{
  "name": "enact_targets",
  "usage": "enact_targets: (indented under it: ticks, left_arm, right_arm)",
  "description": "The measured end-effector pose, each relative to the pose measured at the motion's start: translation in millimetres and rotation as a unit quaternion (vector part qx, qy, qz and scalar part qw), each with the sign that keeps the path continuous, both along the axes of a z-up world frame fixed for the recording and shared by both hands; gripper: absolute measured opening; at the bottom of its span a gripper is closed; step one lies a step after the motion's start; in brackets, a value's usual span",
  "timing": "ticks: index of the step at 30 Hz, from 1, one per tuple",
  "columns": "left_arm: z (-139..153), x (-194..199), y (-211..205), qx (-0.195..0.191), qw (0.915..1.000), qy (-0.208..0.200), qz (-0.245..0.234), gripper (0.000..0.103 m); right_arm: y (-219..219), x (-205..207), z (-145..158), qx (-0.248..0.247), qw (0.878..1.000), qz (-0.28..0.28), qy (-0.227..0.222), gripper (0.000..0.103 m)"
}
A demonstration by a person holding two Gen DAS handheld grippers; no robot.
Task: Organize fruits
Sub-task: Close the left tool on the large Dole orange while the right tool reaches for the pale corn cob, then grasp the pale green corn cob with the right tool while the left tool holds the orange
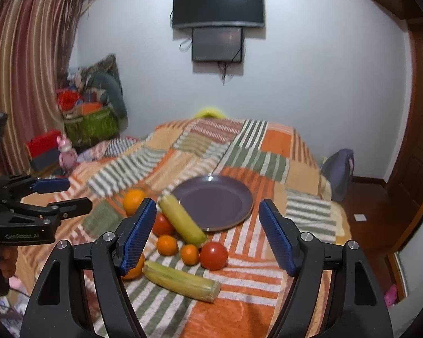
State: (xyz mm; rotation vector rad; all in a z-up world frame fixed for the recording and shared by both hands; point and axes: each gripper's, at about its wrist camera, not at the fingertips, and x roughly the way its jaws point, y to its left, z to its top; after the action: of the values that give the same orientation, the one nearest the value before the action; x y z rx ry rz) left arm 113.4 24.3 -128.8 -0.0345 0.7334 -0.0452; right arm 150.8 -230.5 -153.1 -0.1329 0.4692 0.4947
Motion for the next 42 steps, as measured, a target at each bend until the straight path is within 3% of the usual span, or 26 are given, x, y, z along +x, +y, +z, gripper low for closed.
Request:
enact_targets:
  ticks: [3,6,15,21,27,30,36,42]
  left_arm:
    - [-16,8,-3,-0.007,0.9996,0.026,-0.01,0.071]
    - [-33,15,-9,-0.003,0.9985,0.051,-0.018,0.082]
    - [-74,29,-18,0.0,0.9926,0.115,-0.039,0.082]
    - [-95,36,-17,-0.014,0.9881,0.147,-0.044,0.082]
    - [-107,41,-17,-0.027,0.987,0.153,-0.041,0.082]
    - [-112,45,-17,-0.04,0.9851,0.161,-0.044,0.073]
    - [-111,40,-23,-0.019,0.986,0.158,-0.051,0.07]
    - [-104,26,-22,-0.031,0.984,0.164,-0.062,0.07]
  right_arm:
    - [2,8,-12,-0.01,0.999,0.01,0.028,0.072]
    - [4,16,-27,-0.022,0.998,0.022,0.063,0.073]
    - [10,35,-71,-0.05,0.983,0.066,0.163,0.073]
    - [13,46,-89,-0.056,0.975,0.08,0.201,0.073]
    - [19,50,-98,-0.071,0.97,0.096,0.21,0.082]
    - [19,52,-99,-0.069,0.97,0.098,0.213,0.082]
    - [15,46,-97,-0.075,0.971,0.098,0.207,0.069]
    - [6,31,-87,-0.073,0.967,0.114,0.214,0.045]
